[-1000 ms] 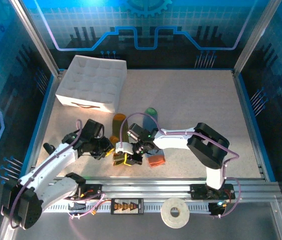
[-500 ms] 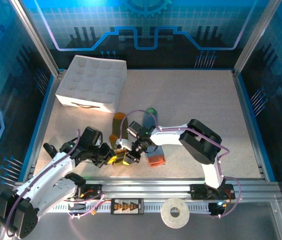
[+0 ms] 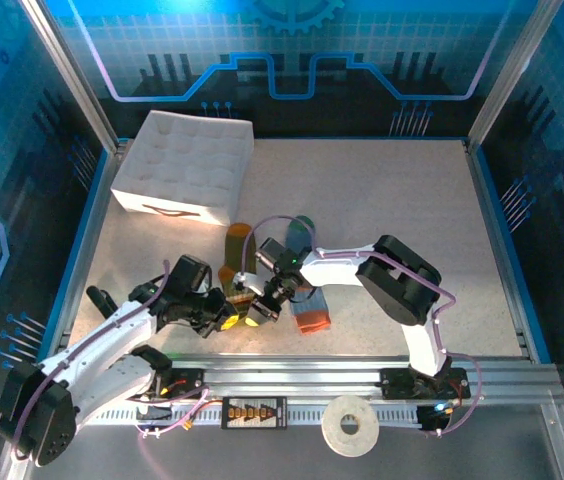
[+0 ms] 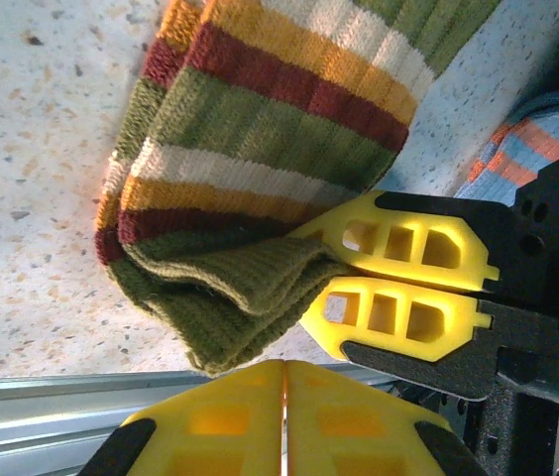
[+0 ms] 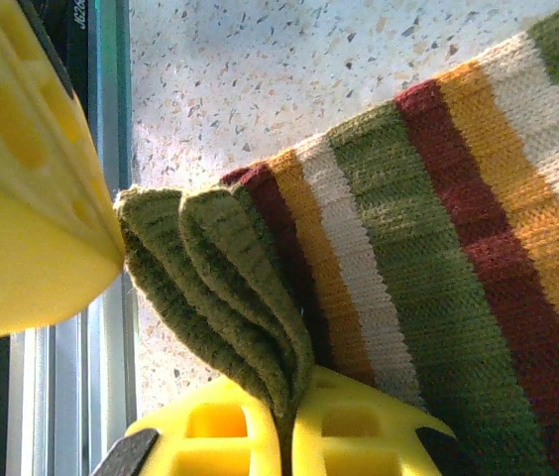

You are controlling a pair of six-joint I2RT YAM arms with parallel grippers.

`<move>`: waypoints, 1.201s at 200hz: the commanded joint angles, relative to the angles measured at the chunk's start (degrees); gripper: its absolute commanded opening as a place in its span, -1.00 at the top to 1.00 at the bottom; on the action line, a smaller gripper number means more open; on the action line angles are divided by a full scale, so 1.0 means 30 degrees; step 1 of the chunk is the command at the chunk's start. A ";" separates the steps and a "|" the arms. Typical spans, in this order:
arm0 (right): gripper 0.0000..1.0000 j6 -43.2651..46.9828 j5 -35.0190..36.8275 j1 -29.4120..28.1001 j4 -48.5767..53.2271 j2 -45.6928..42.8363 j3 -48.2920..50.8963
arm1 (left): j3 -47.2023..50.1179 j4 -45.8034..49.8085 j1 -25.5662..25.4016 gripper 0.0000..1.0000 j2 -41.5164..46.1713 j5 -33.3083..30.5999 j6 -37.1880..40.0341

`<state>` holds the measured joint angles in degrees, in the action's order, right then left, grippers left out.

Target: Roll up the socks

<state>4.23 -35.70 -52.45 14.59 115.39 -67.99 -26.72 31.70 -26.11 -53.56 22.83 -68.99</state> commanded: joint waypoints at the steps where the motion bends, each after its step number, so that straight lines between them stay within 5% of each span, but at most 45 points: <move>1: 1.00 -0.0369 -0.0714 0.0343 0.0802 0.0617 -0.0564 | 0.0408 -0.0687 -0.0138 0.82 -0.0083 0.0252 -0.0487; 104: 0.87 -0.0306 -0.0707 0.0343 0.1188 0.0970 -0.1148 | 0.0170 -0.2393 -0.0100 0.91 -0.3452 -0.2108 -0.0697; 144: 0.43 0.0344 0.0160 0.0179 0.1177 0.0268 -0.1025 | -0.0622 -0.1193 -0.0065 0.94 -0.5272 -0.3495 0.0498; 195: 0.07 0.3886 0.4636 -0.0470 -0.0326 -0.3327 0.1208 | -0.0722 -0.0764 0.0121 0.97 -0.6958 -0.4030 0.1251; 240: -0.03 1.1329 1.0902 -0.3018 -0.8134 -0.8051 0.8121 | -0.0908 -0.0503 0.0463 0.95 -0.6844 -0.4040 0.1482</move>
<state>21.91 -16.40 -56.38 4.10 95.81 -52.25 -30.24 25.63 -25.74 -72.38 15.64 -66.02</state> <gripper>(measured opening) 0.498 0.049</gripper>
